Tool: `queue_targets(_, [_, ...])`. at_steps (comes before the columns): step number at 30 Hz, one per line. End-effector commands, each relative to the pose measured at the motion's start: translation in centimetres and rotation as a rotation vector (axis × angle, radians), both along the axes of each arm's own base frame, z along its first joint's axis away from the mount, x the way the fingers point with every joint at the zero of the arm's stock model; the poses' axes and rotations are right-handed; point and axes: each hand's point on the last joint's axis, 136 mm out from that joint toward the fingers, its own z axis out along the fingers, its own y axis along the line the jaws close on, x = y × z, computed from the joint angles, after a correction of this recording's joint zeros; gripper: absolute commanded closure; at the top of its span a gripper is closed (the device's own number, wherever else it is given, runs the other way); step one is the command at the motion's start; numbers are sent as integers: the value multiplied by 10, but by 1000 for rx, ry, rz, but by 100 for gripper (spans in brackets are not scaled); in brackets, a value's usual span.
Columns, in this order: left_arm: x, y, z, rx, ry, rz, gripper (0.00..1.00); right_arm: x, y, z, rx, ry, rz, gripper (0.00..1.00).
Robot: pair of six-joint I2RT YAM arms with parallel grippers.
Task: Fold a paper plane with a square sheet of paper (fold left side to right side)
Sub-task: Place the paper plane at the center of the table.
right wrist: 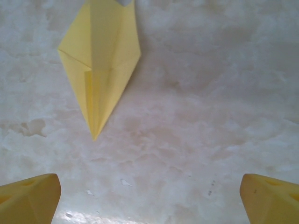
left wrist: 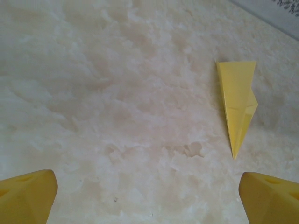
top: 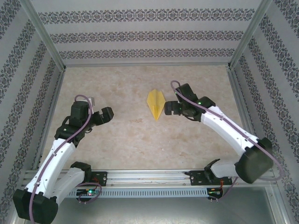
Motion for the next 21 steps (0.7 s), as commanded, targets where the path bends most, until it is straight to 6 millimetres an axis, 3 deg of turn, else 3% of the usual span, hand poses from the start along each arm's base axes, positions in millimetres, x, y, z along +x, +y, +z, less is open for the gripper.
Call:
queue_targets(1, [-3, 13, 14, 55, -32, 28, 0, -8, -19, 3, -16, -47, 7, 2])
queue_targets(14, [-1, 22, 15, 76, -75, 67, 0, -29, -117, 21, 22, -307, -204, 2])
queue_targets(21, [2, 27, 12, 110, -85, 77, 0, -21, -146, 23, -70, -449, -253, 2])
